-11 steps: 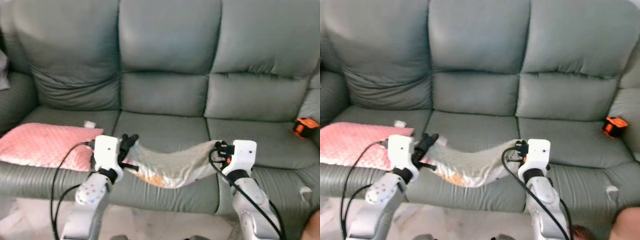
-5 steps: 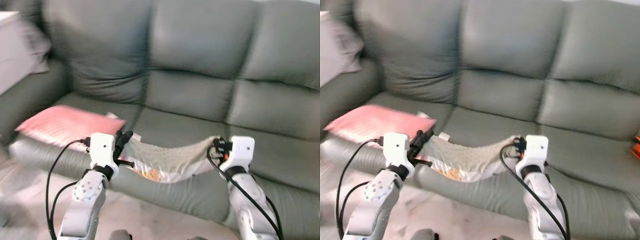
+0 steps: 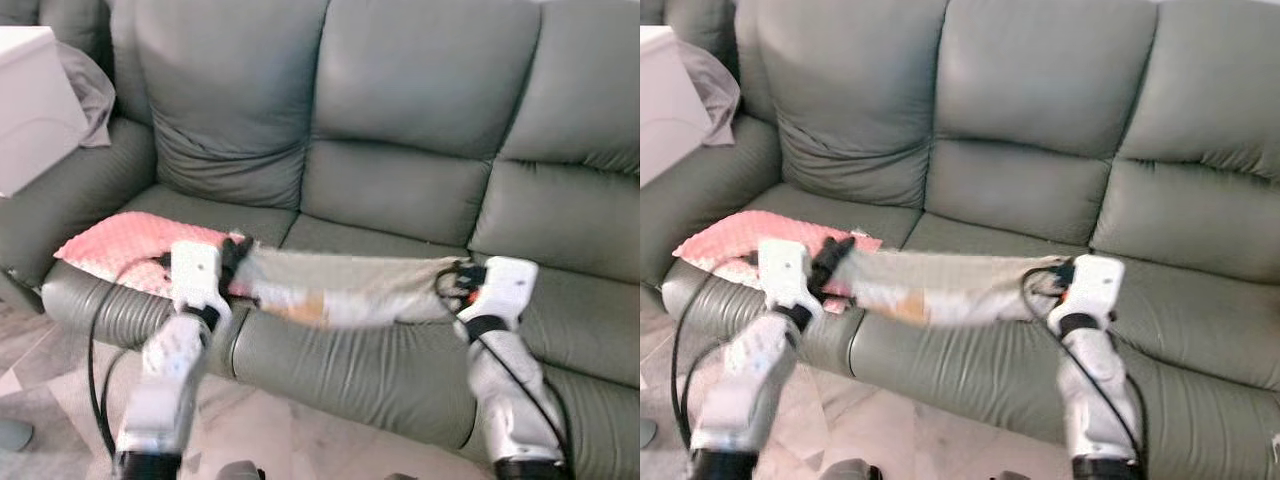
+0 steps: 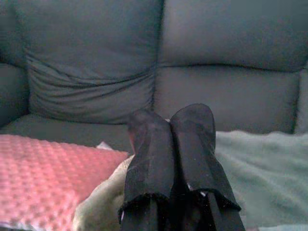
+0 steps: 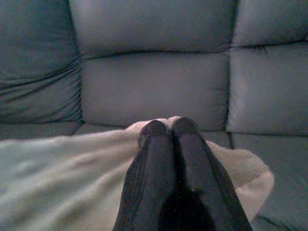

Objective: Move the pillow to the sofa

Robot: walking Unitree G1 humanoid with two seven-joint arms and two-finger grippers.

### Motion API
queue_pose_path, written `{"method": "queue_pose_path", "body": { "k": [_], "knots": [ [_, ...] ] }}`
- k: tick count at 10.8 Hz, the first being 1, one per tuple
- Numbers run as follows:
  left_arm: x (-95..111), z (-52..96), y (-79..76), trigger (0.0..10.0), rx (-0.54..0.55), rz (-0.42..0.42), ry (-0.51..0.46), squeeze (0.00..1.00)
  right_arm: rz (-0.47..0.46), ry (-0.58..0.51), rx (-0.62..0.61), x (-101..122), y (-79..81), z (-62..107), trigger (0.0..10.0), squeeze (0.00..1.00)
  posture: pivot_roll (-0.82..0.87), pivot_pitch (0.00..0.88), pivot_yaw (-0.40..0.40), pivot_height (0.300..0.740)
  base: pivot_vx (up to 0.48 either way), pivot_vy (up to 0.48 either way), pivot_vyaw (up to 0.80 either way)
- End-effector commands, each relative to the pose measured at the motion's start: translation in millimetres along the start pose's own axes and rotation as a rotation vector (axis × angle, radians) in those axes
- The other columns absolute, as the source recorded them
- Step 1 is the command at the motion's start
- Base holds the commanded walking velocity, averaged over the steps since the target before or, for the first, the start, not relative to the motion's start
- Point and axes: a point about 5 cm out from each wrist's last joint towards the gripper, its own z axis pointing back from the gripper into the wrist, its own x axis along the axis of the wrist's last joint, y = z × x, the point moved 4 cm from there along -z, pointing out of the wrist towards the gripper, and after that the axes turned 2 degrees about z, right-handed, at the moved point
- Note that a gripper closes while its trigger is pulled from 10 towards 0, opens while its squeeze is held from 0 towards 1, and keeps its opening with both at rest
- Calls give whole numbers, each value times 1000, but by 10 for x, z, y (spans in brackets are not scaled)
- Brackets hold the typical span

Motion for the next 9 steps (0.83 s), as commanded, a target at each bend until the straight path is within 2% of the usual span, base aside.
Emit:
{"method": "queue_pose_path", "body": {
  "k": [1, 2, 3, 5, 7, 9],
  "knots": [
    [92, -22, 90, 10000, 24, -7, -39, 0, -8, -16, -29, 48, -69, -22, 10000, 0, 19, 0, 6, 740, 0, 0, 0],
    [120, -52, 112, 10000, 16, -17, -45, 0, -13, -20, -39, 78, -96, -33, 10000, 0, 13, 0, 9, 740, 0, 0, 0],
    [147, -73, 201, 10000, 4, -50, -41, 0, -15, -31, -42, 149, -82, -56, 10000, 0, 2, 0, 20, 740, 0, 0, 0],
    [164, -88, 341, 10000, 39, -61, -25, 0, -27, -38, -38, 193, -76, -64, 10000, 0, 9, 27, 30, 740, 0, 0, 0],
    [143, -28, 334, 10000, 27, -62, -15, 0, -37, -16, -21, 120, -13, 16, 10000, 0, 15, 52, 28, 740, 0, 0, 0],
    [87, 27, 245, 10000, 10, -38, 2, 0, -47, 0, 9, 82, 116, 87, 10000, 0, 12, 71, 22, 740, 0, 0, 0]
  ]
}}
